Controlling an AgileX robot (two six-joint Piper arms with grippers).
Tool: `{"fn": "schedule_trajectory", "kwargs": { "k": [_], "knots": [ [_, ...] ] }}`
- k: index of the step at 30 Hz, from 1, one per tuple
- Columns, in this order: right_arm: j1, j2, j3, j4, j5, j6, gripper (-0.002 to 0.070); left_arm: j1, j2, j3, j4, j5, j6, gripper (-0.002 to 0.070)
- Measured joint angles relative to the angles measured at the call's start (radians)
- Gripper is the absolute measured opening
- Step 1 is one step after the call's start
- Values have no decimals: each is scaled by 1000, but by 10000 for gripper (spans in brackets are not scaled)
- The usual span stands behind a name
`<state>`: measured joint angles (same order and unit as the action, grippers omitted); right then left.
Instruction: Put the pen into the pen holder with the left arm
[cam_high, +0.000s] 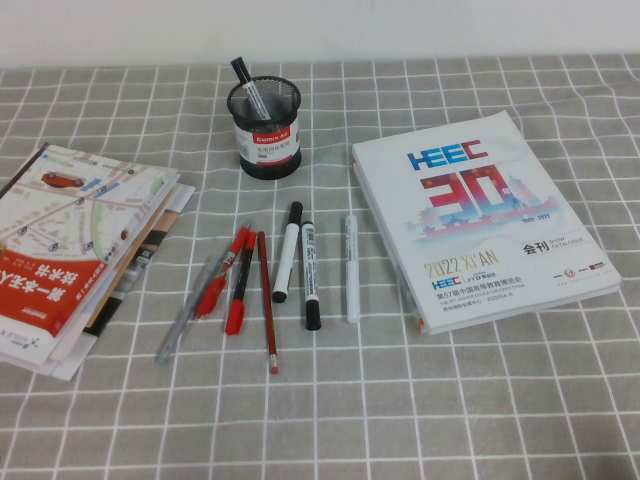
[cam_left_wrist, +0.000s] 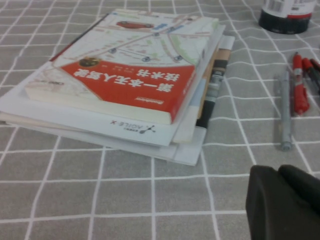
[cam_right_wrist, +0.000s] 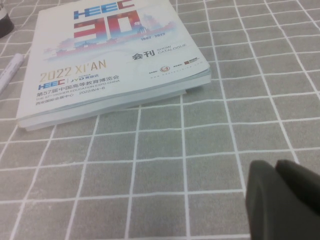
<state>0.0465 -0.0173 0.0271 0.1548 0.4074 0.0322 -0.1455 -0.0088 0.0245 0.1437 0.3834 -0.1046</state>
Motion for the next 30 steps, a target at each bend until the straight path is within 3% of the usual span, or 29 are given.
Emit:
{"fn": "schedule_trajectory", "kwargs": {
  "k": [9,30],
  "knots": [
    [0,0,0,3,0,0,-15,5,-2,0,-210,0,237,-2],
    [0,0,0,4,0,0,-15,5,-2,0,-229,0,261,-2]
  ]
}}
